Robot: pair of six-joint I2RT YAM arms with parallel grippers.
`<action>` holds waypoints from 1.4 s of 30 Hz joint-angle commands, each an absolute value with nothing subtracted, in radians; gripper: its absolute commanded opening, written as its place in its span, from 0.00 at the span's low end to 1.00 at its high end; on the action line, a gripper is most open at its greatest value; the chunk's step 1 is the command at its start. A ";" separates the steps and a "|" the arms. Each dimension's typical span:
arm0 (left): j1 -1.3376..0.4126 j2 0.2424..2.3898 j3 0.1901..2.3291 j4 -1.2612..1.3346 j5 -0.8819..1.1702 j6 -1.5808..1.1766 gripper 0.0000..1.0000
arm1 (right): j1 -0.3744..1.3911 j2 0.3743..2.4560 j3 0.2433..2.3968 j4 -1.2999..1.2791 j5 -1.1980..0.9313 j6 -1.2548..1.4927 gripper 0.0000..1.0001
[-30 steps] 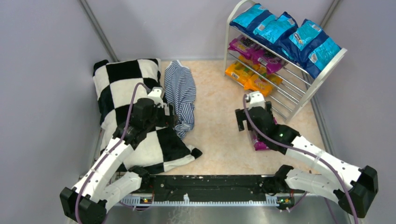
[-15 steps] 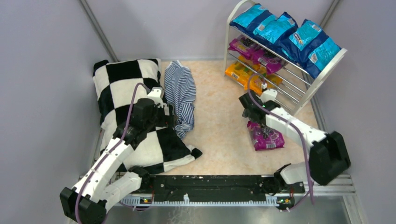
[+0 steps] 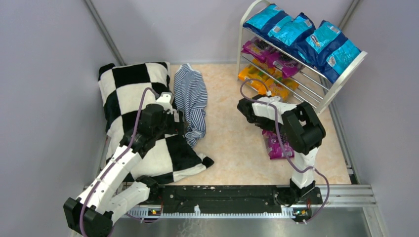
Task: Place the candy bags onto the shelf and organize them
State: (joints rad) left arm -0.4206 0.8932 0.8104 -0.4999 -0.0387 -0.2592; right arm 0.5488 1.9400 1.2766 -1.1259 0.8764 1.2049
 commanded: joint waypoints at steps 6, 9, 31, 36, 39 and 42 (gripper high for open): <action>-0.416 0.903 0.808 -0.467 -0.033 -0.247 0.99 | 0.630 1.920 1.245 -1.127 0.928 1.196 0.73; -0.416 0.908 0.810 -0.467 -0.029 -0.247 0.98 | 0.697 1.942 1.257 -1.110 0.984 1.138 0.52; -0.416 0.901 0.807 -0.472 -0.038 -0.250 0.99 | 0.846 1.559 1.111 -0.712 0.891 0.667 0.85; -0.416 0.903 0.808 -0.471 -0.030 -0.250 0.99 | 0.658 1.520 1.072 -0.678 0.853 0.697 0.76; -0.416 0.905 0.808 -0.470 -0.031 -0.250 0.98 | 0.630 1.539 1.071 -0.639 0.823 0.706 0.60; -0.416 0.904 0.808 -0.472 -0.036 -0.250 0.99 | 0.618 1.599 1.109 -0.669 0.823 0.760 0.59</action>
